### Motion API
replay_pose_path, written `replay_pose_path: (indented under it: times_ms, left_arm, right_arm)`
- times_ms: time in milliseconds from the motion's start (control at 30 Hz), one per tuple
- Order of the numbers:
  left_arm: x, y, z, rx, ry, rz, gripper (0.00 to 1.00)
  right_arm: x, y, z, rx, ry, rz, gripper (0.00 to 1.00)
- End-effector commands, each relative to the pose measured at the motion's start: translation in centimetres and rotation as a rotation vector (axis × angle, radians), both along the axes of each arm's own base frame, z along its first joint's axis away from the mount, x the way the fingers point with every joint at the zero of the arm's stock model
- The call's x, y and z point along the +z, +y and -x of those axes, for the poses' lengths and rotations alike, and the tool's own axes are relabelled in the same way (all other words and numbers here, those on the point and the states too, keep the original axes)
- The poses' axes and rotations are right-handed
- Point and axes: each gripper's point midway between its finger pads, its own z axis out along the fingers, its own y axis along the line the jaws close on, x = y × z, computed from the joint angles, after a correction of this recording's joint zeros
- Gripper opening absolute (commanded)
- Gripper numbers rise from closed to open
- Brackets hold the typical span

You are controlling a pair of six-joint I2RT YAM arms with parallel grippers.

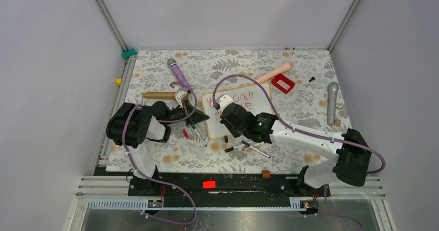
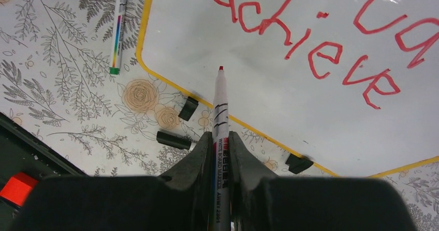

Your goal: Write a sentence on the whiteboard

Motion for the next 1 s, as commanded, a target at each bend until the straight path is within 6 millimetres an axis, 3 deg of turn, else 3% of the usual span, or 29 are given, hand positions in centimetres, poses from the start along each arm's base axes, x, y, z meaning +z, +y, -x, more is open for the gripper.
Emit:
replay_pose_path:
  times_ms: [0, 233, 533, 967]
  left_arm:
    - [0.7, -0.2, -0.1, 0.002, -0.115, -0.005, 0.01]
    - [0.8, -0.3, 0.1, -0.002, -0.103, -0.001, 0.02]
    - [0.6, -0.4, 0.0, -0.005, -0.095, 0.0, 0.01]
    - [0.6, -0.6, 0.2, -0.01, -0.094, -0.001, 0.01]
  right_arm:
    - [1.7, 2.1, -0.6, 0.016, -0.047, -0.038, 0.0]
    - [1.5, 3.1, -0.8, 0.017, -0.051, -0.026, 0.0]
    - [0.9, 1.9, -1.3, -0.046, -0.061, 0.031, 0.0]
    - [-0.7, 2.0, -1.5, -0.056, -0.042, 0.078, 0.0]
